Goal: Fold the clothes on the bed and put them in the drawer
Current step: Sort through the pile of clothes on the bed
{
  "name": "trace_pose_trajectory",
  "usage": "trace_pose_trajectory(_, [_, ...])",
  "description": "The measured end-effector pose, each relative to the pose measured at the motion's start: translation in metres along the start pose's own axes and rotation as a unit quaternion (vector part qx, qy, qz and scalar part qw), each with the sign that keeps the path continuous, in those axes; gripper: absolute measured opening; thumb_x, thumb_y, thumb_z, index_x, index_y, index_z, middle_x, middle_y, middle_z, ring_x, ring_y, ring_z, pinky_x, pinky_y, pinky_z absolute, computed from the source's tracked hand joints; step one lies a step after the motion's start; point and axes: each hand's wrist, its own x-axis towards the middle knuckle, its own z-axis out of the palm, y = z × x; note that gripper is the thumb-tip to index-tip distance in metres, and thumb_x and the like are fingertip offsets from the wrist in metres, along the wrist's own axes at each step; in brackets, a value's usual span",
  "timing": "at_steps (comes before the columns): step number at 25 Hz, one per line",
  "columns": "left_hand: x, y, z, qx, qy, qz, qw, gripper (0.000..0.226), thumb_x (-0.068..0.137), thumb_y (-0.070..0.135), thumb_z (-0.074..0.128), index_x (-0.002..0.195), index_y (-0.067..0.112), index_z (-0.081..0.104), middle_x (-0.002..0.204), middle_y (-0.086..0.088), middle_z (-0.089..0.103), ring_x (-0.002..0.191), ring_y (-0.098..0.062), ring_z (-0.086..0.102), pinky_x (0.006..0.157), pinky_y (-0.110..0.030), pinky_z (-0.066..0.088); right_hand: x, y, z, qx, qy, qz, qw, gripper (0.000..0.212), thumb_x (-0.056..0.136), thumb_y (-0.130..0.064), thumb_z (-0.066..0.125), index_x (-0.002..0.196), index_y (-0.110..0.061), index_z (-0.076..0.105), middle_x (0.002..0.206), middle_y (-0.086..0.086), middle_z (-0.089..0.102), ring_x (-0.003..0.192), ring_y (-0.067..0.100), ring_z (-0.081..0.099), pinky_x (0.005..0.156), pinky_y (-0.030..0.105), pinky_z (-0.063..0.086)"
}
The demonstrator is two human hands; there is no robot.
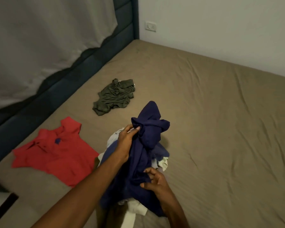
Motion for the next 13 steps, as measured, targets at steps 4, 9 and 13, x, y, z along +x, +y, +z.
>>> trace_pose_trajectory(4, [0.011,-0.041,-0.111,0.157,0.135,-0.033,0.978,0.017,0.084,0.016,0.068,0.093,0.027,0.076,0.095,0.006,0.077,0.093,-0.023,0.072,0.084,-0.044,0.058,0.016,0.025,0.024,-0.206,0.140,-0.054,0.967,0.041,0.070,0.007,0.082,0.108,-0.001,0.067,0.065,-0.007,0.060,0.056,0.002,0.060,0.058,0.013,0.048])
trace_pose_trajectory(9, [0.033,-0.069,-0.214,0.097,0.188,-0.063,0.975,0.024,0.091,0.000,0.061,0.088,0.020,0.074,0.082,0.000,0.072,0.075,-0.017,0.064,0.063,-0.030,0.053,0.069,0.045,0.115,-0.360,0.307,-0.165,0.865,0.021,0.089,-0.001,0.069,0.088,-0.022,0.072,0.075,-0.011,0.070,0.066,0.007,0.065,0.068,0.028,0.054])
trace_pose_trajectory(13, [0.055,-0.088,-0.317,0.072,0.262,-0.076,0.959,0.015,0.082,0.010,0.065,0.088,0.022,0.071,0.088,-0.008,0.074,0.074,-0.020,0.067,0.066,-0.036,0.060,0.156,0.072,0.219,-0.368,0.203,-0.178,0.890,0.017,0.088,-0.025,0.056,0.084,-0.018,0.071,0.079,-0.004,0.071,0.069,0.015,0.065,0.065,0.036,0.056])
